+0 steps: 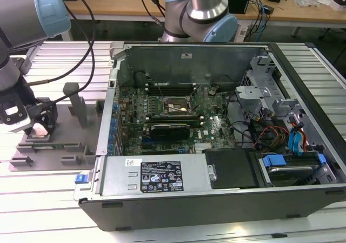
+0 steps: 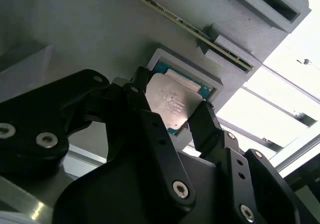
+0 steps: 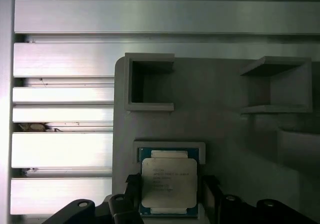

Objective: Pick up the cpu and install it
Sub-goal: 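Pick up the cpu and move it towards the insertion slot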

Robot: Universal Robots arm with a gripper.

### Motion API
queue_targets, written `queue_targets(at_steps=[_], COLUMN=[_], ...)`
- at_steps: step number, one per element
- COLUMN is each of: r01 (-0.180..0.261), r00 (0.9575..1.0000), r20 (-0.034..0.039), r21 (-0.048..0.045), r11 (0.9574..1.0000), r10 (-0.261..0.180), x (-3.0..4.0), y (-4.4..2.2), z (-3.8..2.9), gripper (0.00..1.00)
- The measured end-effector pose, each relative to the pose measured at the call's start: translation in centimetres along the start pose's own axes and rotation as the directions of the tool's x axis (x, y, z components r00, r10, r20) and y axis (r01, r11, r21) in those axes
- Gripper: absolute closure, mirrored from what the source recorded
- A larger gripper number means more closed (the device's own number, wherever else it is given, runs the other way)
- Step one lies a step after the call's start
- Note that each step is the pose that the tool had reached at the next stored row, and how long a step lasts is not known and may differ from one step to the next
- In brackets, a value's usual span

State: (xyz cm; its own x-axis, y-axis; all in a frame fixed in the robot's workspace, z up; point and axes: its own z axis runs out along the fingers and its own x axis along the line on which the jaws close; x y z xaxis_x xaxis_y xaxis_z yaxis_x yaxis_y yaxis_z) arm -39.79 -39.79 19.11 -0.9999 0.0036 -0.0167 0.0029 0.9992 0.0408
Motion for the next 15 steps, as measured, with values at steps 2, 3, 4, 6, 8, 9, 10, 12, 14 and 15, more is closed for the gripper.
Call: queue_targets(at_steps=[2,3,4,6,8,9,10,12,14,15], r01=[0.000,0.000,0.000,0.000,0.000,0.000,0.000,0.000,0.000,0.001], r00=[1.0000,1.0000,1.0000,1.0000,1.0000,1.0000,1.0000,1.0000,1.0000,1.0000], r20=[0.0000,0.0000,0.0000,0.0000,-0.0003,-0.0002,-0.0001,0.0000,0.0011,0.0003], r21=[0.0000,0.0001,0.0000,0.0000,0.0002,0.0001,0.0001,0.0001,-0.0006,-0.0003], r11=[1.0000,1.0000,1.0000,1.0000,1.0000,1.0000,1.0000,1.0000,1.0000,1.0000], r10=[0.000,0.000,0.000,0.000,0.000,0.000,0.000,0.000,0.000,-0.001], x=[0.00,0.00,0.00,0.00,0.00,0.00,0.00,0.00,-0.02,-0.01], y=[0.00,0.00,0.00,0.00,0.00,0.00,0.00,0.00,0.01,0.02], z=[0.00,0.00,0.01,0.01,0.00,0.00,0.01,0.01,-0.12,-0.33], gripper=[0.40,0.40,0.40,0.40,0.42,0.46,0.46,0.46,0.46,0.46])
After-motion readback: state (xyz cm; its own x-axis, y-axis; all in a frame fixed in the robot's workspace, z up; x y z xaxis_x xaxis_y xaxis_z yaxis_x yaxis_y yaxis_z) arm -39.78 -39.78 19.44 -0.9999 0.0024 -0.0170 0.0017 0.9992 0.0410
